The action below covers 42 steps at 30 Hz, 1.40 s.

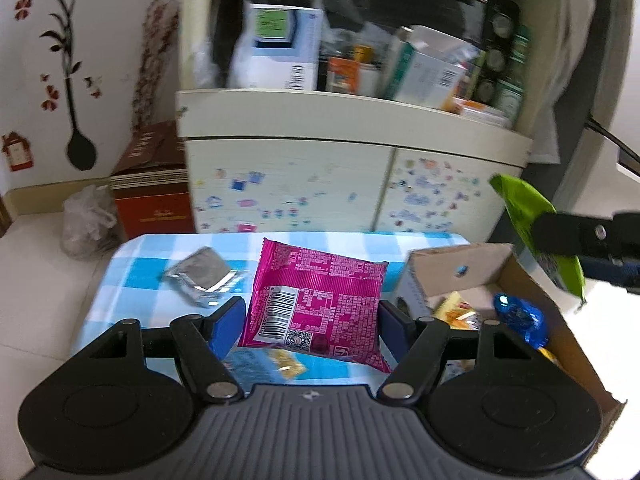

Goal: Organize snacks
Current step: 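Lift and carry the pink bag and green Ameris packet over the cardboard box, then open both tools to drop the pink bag and green packet into the box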

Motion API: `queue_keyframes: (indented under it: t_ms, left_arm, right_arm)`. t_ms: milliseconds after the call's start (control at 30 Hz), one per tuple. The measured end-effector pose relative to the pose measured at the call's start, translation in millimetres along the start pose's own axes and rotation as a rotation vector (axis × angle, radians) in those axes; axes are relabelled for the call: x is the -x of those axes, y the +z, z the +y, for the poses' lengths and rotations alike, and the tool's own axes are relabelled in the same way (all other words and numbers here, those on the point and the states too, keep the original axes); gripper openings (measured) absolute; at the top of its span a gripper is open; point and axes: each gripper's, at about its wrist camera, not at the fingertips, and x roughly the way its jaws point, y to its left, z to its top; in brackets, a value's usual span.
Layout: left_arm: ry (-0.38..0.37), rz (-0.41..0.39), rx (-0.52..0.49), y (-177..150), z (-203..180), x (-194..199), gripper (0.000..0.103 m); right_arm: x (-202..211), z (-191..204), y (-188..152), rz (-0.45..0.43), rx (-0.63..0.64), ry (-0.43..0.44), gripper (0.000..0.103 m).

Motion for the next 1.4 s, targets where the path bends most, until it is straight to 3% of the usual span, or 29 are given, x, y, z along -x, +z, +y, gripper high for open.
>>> queue_keyframes:
  t_ms: [433,1167,1233,1300,1400]
  left_arm:
    - [-0.143,-0.017,-0.057,-3,-43,-8,0.076]
    - [-0.297,-0.009,-0.13,-7,-100,-47,0.076]
    - [-0.301,-0.011,-0.128,-8,-104,-51,0.078]
    - [-0.307,-0.012,-0.129,-9,-107,-52,0.088]
    - [-0.304,-0.032,-0.146,-11,-110,-49,0.095]
  right_arm:
    - [24,-31,12,-0.059,-0.047,-0.039,0.056]
    - [30,-102,12,-0.069,-0.329,-0.203,0.056]
    - [28,-107,10,-0.061,-0.359,-0.207,0.058]
    - [26,-111,9,-0.061,-0.385,-0.226,0.06]
    - [23,-115,7,-0.054,-0.416,-0.237,0.072]
